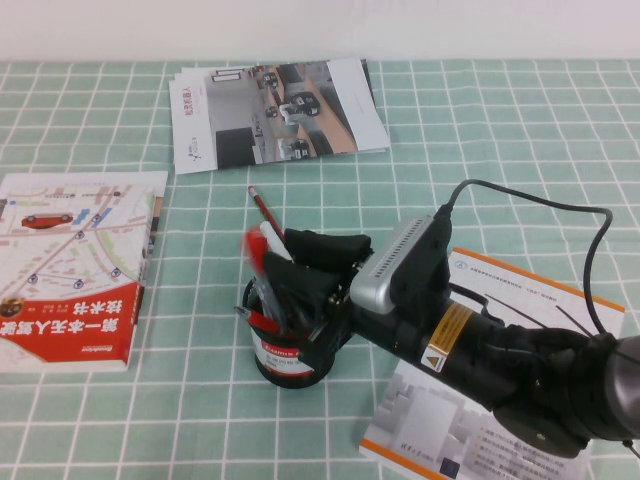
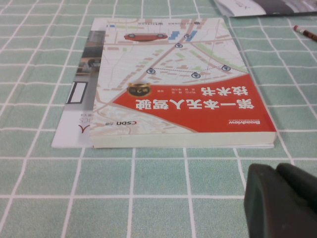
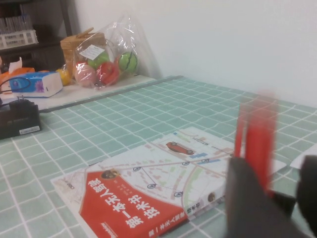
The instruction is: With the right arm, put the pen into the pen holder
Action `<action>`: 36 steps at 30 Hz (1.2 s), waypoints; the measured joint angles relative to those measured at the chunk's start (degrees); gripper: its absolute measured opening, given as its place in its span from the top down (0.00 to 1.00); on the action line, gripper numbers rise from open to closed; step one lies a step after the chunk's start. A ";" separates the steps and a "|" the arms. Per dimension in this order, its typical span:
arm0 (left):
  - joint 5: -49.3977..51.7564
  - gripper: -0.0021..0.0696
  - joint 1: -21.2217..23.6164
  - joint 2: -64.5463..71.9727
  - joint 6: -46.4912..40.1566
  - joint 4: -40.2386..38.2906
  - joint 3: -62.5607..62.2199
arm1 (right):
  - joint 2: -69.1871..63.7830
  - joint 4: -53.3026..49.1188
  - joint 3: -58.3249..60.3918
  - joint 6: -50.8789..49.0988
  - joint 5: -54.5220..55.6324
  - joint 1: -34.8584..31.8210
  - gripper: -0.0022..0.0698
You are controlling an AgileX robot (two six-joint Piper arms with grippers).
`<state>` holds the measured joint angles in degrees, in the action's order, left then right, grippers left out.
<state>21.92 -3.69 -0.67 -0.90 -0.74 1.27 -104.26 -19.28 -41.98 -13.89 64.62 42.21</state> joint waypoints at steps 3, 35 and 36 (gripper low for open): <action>0.00 0.98 0.00 0.00 0.00 0.00 0.00 | 0.00 0.00 -0.04 0.00 -0.34 0.00 0.54; 0.00 0.98 0.00 0.00 0.00 0.00 0.00 | 58.93 -15.73 13.87 -14.49 -66.29 0.00 0.99; 0.00 0.98 0.00 0.00 0.00 0.00 0.00 | 61.01 -15.59 15.48 -14.49 -66.33 0.00 1.00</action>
<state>21.92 -3.69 -0.67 -0.90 -0.74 1.27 -43.24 -34.88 -26.50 -28.39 -1.70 42.21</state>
